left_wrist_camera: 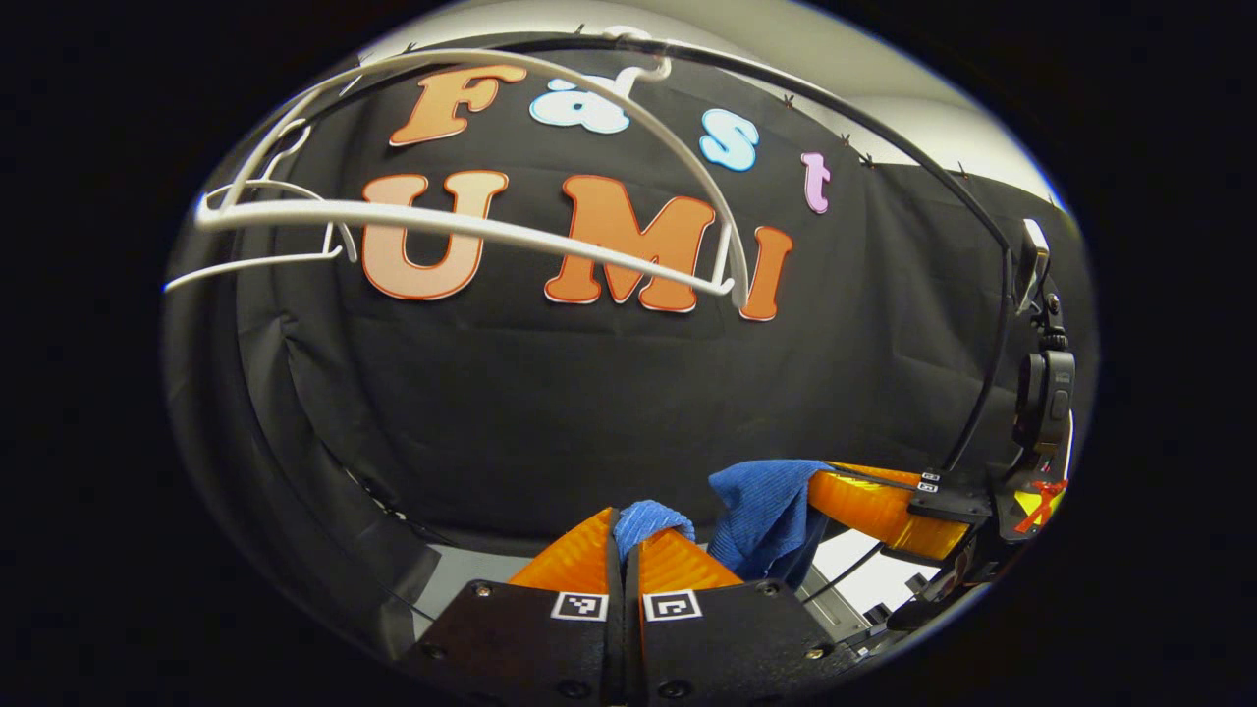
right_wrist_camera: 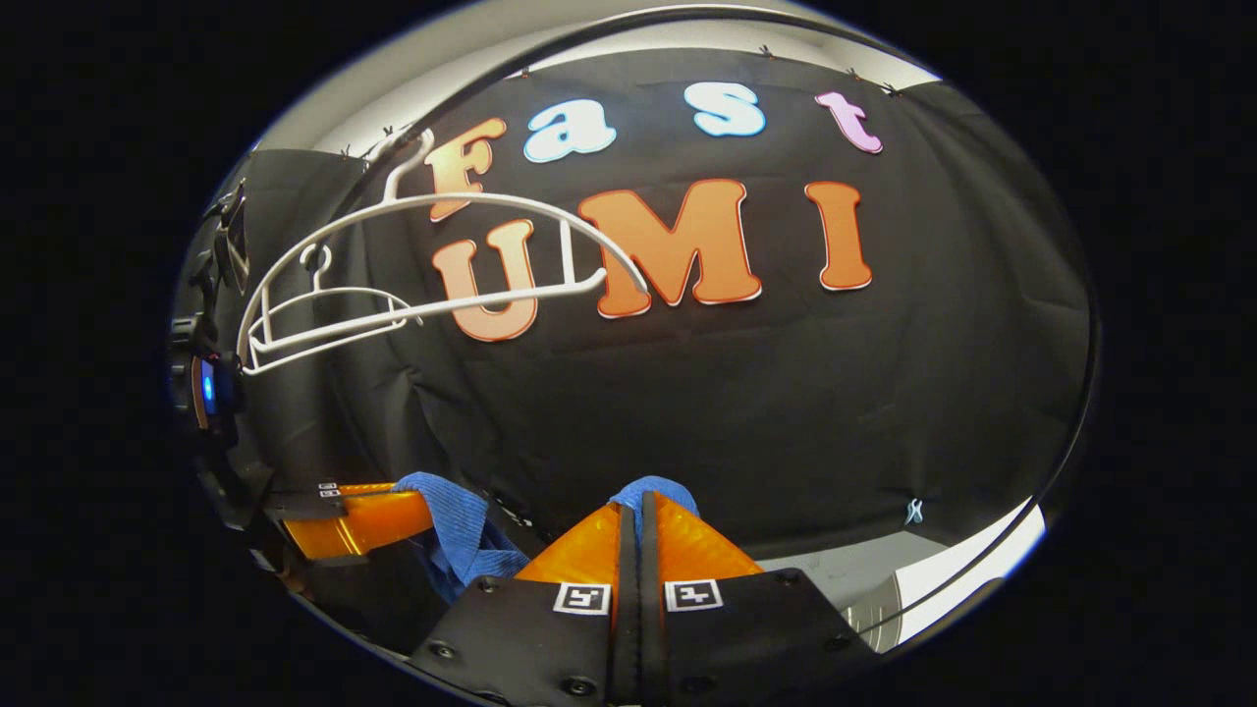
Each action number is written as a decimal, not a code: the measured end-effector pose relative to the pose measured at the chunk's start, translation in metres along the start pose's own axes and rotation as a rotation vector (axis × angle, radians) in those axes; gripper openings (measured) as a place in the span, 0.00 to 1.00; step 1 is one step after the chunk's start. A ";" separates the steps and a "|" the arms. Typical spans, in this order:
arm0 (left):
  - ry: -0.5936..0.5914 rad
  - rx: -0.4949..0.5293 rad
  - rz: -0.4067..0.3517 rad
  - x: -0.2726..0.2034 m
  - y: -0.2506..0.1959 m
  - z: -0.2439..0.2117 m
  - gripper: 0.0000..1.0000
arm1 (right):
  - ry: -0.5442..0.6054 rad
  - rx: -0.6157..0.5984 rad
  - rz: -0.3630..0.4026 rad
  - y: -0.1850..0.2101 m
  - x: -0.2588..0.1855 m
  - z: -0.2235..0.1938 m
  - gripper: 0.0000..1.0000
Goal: Grasp the clothes on the hanger with both hands and then place them into the laundry hamper below.
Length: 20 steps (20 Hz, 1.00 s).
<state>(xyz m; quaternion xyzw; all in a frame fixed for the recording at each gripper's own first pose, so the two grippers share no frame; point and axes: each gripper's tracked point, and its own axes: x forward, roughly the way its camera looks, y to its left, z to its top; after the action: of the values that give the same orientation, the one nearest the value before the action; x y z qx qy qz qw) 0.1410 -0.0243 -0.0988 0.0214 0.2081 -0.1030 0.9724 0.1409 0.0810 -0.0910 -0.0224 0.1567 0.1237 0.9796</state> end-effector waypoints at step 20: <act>0.418 -0.017 0.069 0.060 0.027 -0.161 0.01 | 0.355 0.042 -0.051 -0.040 0.069 -0.153 0.07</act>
<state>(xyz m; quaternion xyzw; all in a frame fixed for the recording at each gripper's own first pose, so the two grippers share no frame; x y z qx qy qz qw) 0.1353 0.0041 -0.2706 0.0413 0.4053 -0.0614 0.9112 0.1685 0.0463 -0.2575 -0.0274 0.3293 0.0896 0.9396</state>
